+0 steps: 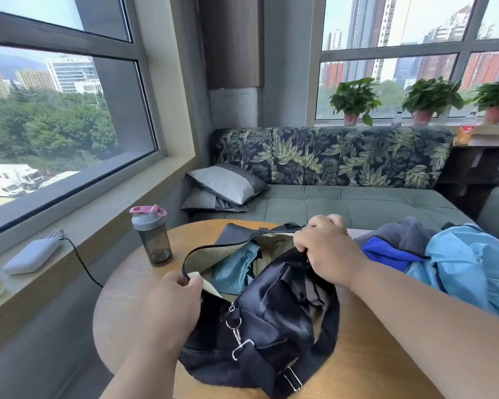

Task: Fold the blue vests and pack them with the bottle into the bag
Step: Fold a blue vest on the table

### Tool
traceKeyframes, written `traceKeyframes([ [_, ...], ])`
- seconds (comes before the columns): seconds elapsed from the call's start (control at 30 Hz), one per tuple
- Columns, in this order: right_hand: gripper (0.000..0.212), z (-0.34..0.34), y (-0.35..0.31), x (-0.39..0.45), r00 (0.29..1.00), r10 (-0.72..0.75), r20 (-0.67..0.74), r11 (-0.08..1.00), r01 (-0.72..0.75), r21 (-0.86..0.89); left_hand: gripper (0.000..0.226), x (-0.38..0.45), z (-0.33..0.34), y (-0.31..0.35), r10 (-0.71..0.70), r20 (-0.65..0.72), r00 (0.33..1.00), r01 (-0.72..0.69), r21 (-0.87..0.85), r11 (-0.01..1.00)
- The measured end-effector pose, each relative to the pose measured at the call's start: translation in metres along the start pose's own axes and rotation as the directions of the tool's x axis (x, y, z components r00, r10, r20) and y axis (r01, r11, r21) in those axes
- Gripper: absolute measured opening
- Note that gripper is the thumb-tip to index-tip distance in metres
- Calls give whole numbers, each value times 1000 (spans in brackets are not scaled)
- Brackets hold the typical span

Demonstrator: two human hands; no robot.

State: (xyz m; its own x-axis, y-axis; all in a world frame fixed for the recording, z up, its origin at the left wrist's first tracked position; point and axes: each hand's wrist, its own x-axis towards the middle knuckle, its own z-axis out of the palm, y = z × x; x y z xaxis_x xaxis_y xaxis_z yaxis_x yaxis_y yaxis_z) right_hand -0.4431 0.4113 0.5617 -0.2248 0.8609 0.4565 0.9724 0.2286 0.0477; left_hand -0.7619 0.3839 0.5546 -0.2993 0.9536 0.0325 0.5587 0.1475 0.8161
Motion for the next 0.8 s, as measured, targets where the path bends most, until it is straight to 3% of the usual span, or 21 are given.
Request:
traceKeyframes([
  [0.1,64,-6,2,-6,991,81,-104,989,-67,132,24,-2,-2,3,-2,-2,1000,2,14,1000],
  [0.2,44,-4,1,-10,985,-21,-173,996,35,79,22,-3,-1,5,3,-8,1000,-2,50,999],
  [0.33,35,1,-4,-18,976,44,-213,984,-5,180,15,-14,7,12,42,-45,998,-40,38,998],
  [0.47,35,1,-5,-30,983,26,-182,994,-5,113,17,-22,15,23,279,-90,956,-261,173,950],
  [0.57,41,0,-7,-38,989,71,-126,982,-47,181,14,-14,32,37,527,36,849,-515,278,811],
  [0.63,45,0,-6,-42,989,120,-90,954,-89,287,7,-4,49,47,581,178,794,-602,358,714],
  [0.73,40,4,1,-49,985,171,-7,905,-154,396,19,15,79,61,370,463,805,-571,437,695],
  [0.8,37,7,4,-50,984,177,1,890,-161,426,27,22,93,71,233,597,768,-577,486,656],
])
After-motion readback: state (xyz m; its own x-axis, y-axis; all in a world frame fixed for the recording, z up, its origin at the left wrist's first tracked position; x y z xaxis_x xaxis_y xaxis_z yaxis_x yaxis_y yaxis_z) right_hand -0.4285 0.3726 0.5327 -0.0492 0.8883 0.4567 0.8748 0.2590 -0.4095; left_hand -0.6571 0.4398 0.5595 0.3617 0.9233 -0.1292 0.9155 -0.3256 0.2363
